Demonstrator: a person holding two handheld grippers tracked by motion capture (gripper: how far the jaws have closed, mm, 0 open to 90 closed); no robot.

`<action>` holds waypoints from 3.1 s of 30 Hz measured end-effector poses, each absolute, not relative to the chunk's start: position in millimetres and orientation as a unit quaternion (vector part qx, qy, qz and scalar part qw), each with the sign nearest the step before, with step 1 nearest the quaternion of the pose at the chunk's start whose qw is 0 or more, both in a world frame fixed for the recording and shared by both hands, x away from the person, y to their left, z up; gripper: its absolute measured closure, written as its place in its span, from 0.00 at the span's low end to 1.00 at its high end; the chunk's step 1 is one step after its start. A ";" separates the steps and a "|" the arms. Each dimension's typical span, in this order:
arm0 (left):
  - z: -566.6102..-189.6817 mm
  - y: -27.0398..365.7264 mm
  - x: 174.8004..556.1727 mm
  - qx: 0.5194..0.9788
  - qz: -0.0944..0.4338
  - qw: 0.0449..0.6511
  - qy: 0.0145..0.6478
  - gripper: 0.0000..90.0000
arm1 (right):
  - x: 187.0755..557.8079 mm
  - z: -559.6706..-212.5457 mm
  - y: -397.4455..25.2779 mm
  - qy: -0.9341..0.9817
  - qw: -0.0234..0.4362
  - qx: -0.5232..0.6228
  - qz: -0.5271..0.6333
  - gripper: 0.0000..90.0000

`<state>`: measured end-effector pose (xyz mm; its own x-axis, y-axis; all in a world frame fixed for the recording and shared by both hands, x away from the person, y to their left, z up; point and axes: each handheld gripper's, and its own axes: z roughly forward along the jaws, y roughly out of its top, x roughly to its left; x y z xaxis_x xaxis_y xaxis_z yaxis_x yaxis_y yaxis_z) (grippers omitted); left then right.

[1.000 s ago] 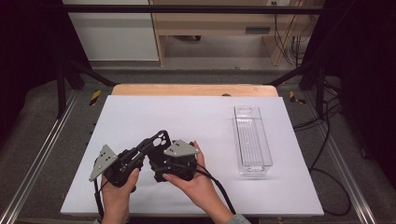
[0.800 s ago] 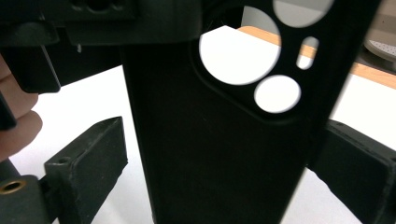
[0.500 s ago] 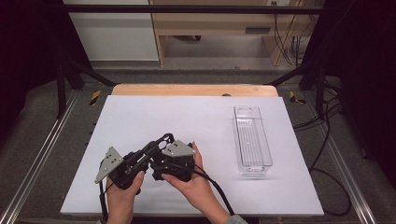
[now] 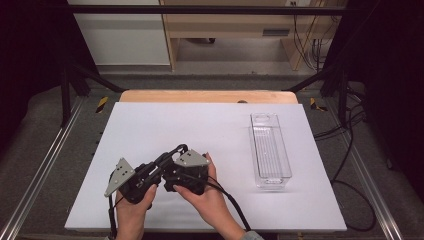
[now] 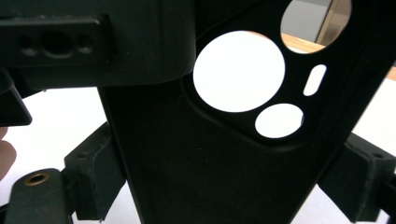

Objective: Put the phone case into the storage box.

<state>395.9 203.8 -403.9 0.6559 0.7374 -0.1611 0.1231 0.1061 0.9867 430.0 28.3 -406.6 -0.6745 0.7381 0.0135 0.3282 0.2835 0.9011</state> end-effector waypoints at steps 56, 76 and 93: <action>-430.9 233.5 432.0 0.672 0.313 0.548 0.387 0.15 | 459.4 -389.0 -38.5 0.711 0.248 0.430 0.499 0.15; -440.2 252.6 437.1 0.672 0.322 0.537 0.395 0.06 | 463.4 -384.2 -54.3 0.699 0.252 0.444 0.500 0.15; -444.3 269.0 421.7 0.682 0.325 0.528 0.387 0.05 | 465.1 -376.6 -70.1 0.685 0.261 0.455 0.506 0.15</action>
